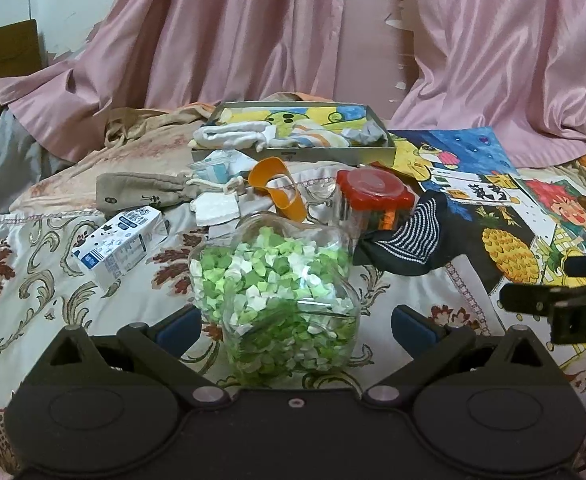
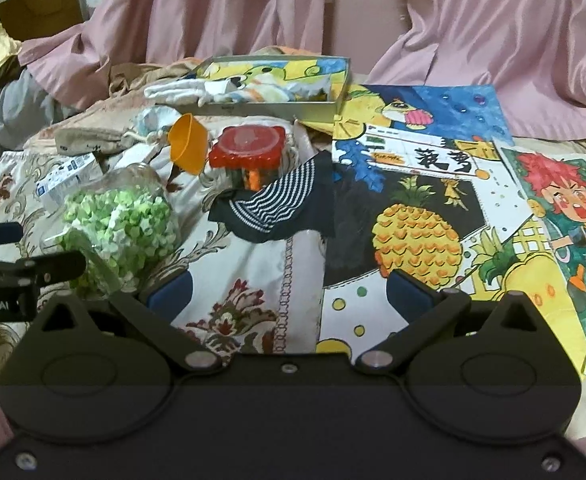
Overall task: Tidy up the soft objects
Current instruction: 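Grasp the orange plastic scoop with the left tool while the right tool grasps the striped sock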
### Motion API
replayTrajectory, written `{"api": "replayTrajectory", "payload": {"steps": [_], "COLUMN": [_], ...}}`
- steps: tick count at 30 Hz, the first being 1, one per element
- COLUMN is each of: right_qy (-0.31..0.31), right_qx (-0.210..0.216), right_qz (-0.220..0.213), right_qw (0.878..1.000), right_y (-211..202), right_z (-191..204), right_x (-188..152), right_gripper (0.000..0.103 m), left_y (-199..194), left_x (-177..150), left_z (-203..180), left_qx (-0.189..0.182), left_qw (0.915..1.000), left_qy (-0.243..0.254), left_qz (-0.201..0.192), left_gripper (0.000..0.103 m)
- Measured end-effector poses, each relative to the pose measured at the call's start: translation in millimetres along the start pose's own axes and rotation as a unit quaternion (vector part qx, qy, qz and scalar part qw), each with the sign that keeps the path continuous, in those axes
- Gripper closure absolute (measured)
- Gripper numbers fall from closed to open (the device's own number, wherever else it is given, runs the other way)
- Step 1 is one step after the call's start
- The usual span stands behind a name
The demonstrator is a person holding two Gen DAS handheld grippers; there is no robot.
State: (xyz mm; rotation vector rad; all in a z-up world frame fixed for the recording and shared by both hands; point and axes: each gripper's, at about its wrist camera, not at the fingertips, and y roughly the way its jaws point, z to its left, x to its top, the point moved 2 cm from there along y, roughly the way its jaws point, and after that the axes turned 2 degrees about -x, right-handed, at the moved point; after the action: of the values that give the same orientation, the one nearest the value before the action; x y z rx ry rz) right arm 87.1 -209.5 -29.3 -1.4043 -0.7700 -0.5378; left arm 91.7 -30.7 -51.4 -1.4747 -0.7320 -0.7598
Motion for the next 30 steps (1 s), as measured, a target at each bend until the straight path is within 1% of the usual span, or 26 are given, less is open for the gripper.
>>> {"api": "replayTrajectory", "payload": {"steps": [6,12,15,17,19,22,25,30], "right_qy": [0.007,0.007,0.001,-0.01,-0.031,-0.051,-0.057,-0.087], "right_qx": [0.013,0.017,0.012,0.004,-0.007,-0.013,-0.008,-0.005], "right_qz": [-0.001,-0.01,-0.024,-0.044,-0.063,-0.076,-0.079,-0.084], "right_qw": [1.0,1.0,1.0,0.999,0.997,0.996,0.995,0.993], "right_y": [8,19,26,31,38,48,58,76], "right_z": [2,4,6,9,13,16,18,25], "right_x": [3,8,13,17,21,26,30,33], "right_gripper": [0.001,0.001,0.0,0.001,0.001,0.001,0.001,0.001], "left_y": [0,3,8,13,18,27,42,74], "left_x": [4,10,15,22,30,45,61,81], "left_z": [1,7,10,11,12,13,18,24], "left_qx": [0.006,0.013,0.013,0.017,0.021,0.025,0.018,-0.019], "left_qw": [0.9999,0.9994,0.9991,0.9989,0.9987,0.9984,0.9988,0.9995], "left_qy": [-0.006,-0.027,-0.035,-0.034,-0.026,-0.011,-0.006,-0.008], "left_qz": [-0.009,-0.02,-0.023,-0.028,-0.037,-0.05,-0.046,-0.023], "left_gripper": [0.002,0.002,0.001,0.001,0.001,0.001,0.001,0.001]}}
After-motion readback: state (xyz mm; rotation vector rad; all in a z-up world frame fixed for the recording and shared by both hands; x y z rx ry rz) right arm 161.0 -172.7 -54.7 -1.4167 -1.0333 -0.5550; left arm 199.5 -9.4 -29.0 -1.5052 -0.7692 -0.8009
